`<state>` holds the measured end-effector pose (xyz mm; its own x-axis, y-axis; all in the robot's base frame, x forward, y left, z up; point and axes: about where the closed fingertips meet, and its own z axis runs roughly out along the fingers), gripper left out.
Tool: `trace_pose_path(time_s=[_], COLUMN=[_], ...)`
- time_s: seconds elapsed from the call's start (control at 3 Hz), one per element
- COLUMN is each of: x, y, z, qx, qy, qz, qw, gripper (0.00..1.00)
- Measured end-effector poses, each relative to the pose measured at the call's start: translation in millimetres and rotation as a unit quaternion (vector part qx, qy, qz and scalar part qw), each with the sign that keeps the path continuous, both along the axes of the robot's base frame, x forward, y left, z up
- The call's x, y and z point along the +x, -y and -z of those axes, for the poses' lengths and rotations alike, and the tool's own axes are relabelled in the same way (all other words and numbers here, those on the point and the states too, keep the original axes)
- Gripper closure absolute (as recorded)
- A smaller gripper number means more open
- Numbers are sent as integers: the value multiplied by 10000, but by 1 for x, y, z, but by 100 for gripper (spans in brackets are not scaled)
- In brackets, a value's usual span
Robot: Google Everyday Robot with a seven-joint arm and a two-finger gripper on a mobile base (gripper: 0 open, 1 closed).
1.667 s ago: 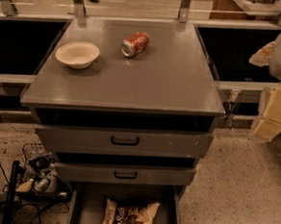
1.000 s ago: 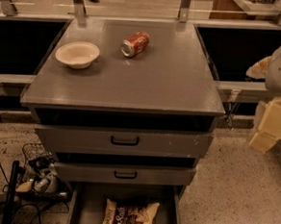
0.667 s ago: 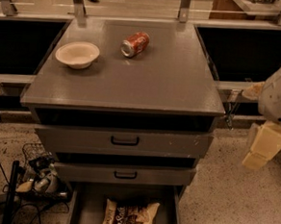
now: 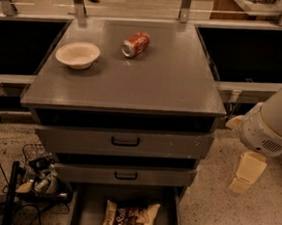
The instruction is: Pick brown chip bag from bottom drawer and place on counter
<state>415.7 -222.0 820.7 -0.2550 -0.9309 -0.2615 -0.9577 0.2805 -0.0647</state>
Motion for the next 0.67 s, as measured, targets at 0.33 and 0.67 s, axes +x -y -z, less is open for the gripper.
trace_pose_path(time_s=[0.33, 0.67], x=[-1, -2], y=[1, 1], z=[5, 18], qx=[14, -30], qy=[-76, 62], qz=[-11, 160], qw=[10000, 9998], gripper=[0, 0])
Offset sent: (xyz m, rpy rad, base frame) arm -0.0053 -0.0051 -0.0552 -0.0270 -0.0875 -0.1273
